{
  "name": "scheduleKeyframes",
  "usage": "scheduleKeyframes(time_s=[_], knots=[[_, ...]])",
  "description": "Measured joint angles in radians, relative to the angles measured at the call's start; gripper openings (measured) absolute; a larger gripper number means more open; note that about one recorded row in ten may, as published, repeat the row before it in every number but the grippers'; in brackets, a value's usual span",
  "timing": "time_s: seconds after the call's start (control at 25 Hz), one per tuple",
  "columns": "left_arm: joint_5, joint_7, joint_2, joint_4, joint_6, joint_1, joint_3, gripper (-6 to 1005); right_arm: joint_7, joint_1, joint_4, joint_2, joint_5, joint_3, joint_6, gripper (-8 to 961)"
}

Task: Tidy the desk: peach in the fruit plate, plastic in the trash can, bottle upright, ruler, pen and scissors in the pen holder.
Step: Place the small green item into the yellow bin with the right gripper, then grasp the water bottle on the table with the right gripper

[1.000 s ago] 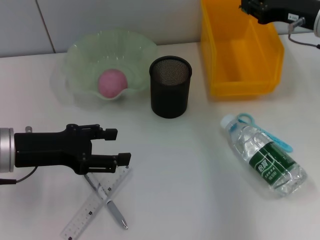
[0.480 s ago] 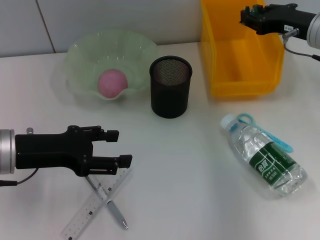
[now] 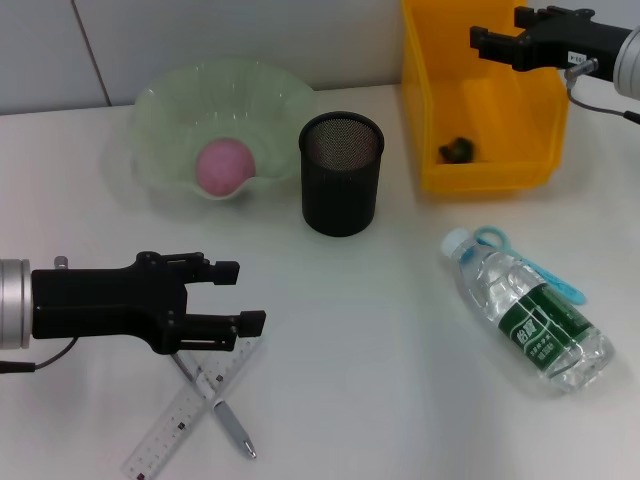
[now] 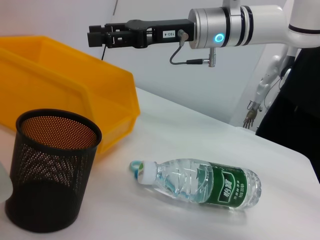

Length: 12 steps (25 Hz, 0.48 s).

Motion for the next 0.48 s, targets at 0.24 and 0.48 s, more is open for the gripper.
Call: scheduleKeyframes(time_s=[0.24, 0.48], knots=[[0.0, 0.0, 0.0, 0.0, 0.002, 0.0, 0.0, 804, 0.001, -0.008, -0.031, 0.001, 0.028, 0.001, -0.059, 698], [0.0, 0.0, 0.0, 0.001, 0.007, 0.001, 0.0, 804, 0.055, -0.037, -0.112, 0.0, 0.101, 0.006, -0.252, 701]])
